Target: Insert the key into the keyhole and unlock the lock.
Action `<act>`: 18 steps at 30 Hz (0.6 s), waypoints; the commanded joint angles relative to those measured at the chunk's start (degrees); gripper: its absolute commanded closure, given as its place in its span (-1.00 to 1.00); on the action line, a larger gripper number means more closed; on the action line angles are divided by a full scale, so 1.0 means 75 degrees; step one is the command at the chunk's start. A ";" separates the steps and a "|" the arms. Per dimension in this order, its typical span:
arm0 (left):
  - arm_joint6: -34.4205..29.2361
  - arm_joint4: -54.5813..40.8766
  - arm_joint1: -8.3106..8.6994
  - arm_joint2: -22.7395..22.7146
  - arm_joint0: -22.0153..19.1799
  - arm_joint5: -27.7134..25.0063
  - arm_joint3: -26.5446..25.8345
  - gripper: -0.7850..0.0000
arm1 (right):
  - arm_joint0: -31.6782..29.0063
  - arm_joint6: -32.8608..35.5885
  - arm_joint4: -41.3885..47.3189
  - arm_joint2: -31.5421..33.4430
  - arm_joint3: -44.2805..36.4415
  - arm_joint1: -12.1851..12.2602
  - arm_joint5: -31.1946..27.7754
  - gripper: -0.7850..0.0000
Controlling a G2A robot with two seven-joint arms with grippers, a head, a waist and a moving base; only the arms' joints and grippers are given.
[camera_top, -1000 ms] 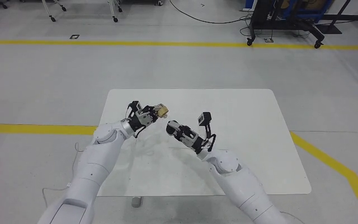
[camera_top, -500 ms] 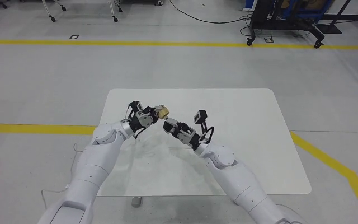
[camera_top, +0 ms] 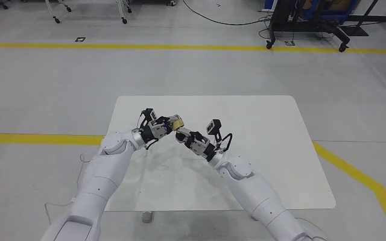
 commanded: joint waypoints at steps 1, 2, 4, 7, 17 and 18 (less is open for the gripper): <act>-0.0011 -0.0002 -0.0002 0.0003 -0.0004 -0.0022 0.0011 1.00 | 0.0021 0.0128 0.0239 0.0029 0.0068 -0.0015 0.0053 1.00; -0.0022 -0.0010 -0.0003 0.0003 -0.0007 -0.0031 0.0014 1.00 | 0.0029 0.0172 0.0360 0.0042 0.0104 -0.0026 0.0093 1.00; -0.0028 -0.0019 -0.0004 -0.0002 -0.0011 -0.0063 0.0022 1.00 | 0.0052 0.0252 0.0557 0.0071 0.0161 -0.0044 0.0153 1.00; -0.0019 -0.0014 -0.0001 -0.0017 -0.0012 -0.0137 0.0020 1.00 | 0.0062 0.0387 0.0827 0.0123 0.0205 -0.0065 0.0226 1.00; 0.0491 0.0580 0.0049 -0.0109 0.0233 -0.1344 -0.0423 1.00 | 0.0006 0.1690 0.3352 0.0356 0.0466 -0.0205 0.1613 1.00; 0.0608 0.0656 0.0058 -0.0132 0.0275 -0.1450 -0.0481 1.00 | 0.0040 0.1773 0.3408 0.0369 0.0539 -0.0212 0.1652 1.00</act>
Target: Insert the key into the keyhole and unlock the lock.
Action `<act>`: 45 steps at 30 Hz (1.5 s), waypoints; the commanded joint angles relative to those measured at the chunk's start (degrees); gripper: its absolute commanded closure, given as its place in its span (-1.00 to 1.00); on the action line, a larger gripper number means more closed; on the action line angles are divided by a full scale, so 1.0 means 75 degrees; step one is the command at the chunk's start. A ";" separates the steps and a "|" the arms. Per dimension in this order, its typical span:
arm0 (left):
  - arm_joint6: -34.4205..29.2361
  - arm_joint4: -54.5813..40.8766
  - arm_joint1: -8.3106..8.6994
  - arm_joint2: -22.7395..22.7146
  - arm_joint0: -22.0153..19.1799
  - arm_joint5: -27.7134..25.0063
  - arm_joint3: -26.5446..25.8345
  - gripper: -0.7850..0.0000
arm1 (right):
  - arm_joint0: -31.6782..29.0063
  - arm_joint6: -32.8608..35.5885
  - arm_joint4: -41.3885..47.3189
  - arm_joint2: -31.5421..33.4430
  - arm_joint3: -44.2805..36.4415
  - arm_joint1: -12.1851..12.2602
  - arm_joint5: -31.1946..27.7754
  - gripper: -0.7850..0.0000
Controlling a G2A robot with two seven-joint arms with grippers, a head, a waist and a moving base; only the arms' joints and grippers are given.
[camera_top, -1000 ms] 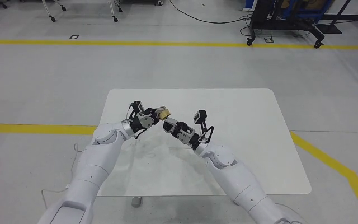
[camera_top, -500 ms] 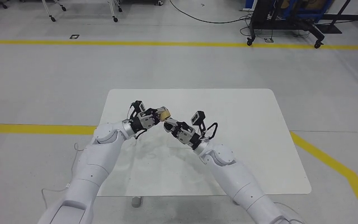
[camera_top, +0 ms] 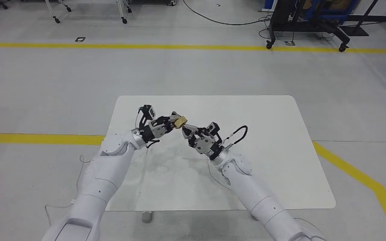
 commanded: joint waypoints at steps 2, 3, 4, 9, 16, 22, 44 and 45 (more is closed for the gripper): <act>0.0325 0.0145 0.0020 -0.0071 0.0140 -0.0301 -0.0189 1.00 | 0.0088 0.0135 -0.0056 -0.0005 0.0182 -0.0014 -0.0016 1.00; 0.0390 0.0180 0.0026 -0.0088 0.0187 -0.0360 -0.0257 1.00 | 0.0104 0.0165 -0.0139 -0.0035 0.0204 -0.0019 -0.0017 1.00; 0.0446 0.0211 0.0031 -0.0100 0.0228 -0.0386 -0.0315 1.00 | 0.0119 0.0191 -0.0227 -0.0055 0.0218 -0.0022 -0.0027 0.65; 0.0672 0.0335 0.0048 -0.0112 0.0321 -0.0159 -0.0463 1.00 | 0.0086 0.0014 -0.1112 0.0061 0.0027 0.0042 -0.0707 -1.00; 0.1084 0.1866 0.0028 0.0468 0.0286 0.0132 -0.0706 1.00 | -0.0897 -0.0574 -0.3113 0.1524 -0.1663 0.0551 -0.1631 -1.00; 0.2094 0.3201 -0.0133 0.1295 0.0229 0.0781 -0.0999 1.00 | -0.2852 -0.1443 -0.4000 0.3921 -0.4635 0.1012 -0.1425 -1.00; 0.2646 0.5926 -0.0667 0.3007 -0.1137 0.3234 -0.0053 -1.00 | -0.3782 -0.1791 -0.4051 0.4826 -0.5757 0.1104 -0.1374 -1.00; 0.2614 0.5893 -0.0651 0.2929 -0.1145 0.3300 -0.0064 -1.00 | -0.3782 -0.1791 -0.4051 0.4826 -0.5757 0.1104 -0.1374 -1.00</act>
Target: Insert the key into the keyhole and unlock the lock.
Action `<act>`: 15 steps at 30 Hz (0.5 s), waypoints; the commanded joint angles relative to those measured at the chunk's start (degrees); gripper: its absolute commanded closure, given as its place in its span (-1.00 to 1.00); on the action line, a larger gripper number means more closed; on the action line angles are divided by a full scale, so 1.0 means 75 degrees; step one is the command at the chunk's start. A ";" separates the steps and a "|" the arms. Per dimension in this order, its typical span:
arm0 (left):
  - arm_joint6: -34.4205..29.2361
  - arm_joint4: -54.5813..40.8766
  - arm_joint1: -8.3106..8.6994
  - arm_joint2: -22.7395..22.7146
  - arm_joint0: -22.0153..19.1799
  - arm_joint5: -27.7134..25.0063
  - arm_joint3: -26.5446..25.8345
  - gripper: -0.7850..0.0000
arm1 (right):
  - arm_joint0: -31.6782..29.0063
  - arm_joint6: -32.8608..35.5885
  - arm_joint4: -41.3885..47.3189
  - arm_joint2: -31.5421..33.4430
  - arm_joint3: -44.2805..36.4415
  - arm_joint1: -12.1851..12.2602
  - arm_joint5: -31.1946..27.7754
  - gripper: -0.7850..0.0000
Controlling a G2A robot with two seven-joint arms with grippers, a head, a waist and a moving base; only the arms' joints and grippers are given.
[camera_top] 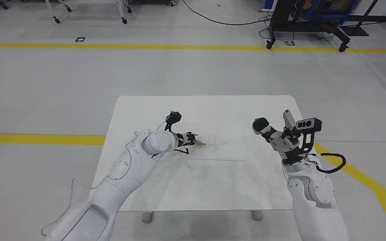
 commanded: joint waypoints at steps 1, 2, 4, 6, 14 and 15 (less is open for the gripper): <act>-0.0019 -0.0004 0.0044 -0.0152 -0.0006 0.0117 -0.0041 -1.00 | 0.0000 0.0000 0.0000 0.0000 0.0000 0.0000 0.0000 -1.00; 0.0013 0.0051 0.0078 -0.0241 0.0007 0.0185 -0.0085 -1.00 | 0.0000 0.0000 0.0000 0.0000 0.0000 0.0000 0.0000 -1.00; 0.0061 0.0096 0.0165 -0.0478 0.0074 0.0287 -0.0247 -1.00 | 0.0000 0.0000 0.0000 0.0000 0.0000 0.0000 0.0000 -1.00; 0.0071 -0.0048 0.0272 -0.0838 0.0216 0.0405 -0.0491 -1.00 | 0.0000 0.0000 0.0000 0.0000 0.0000 0.0000 0.0000 -1.00; 0.0151 -0.1275 0.0817 -0.3121 0.1535 0.0344 -0.2984 -1.00 | 0.0000 0.0000 0.0000 0.0000 0.0000 0.0000 0.0000 -1.00; 0.0333 -0.1195 0.0880 -0.3379 0.1782 0.0253 -0.3474 -1.00 | 0.0000 0.0000 0.0000 0.0000 0.0000 0.0000 0.0000 -1.00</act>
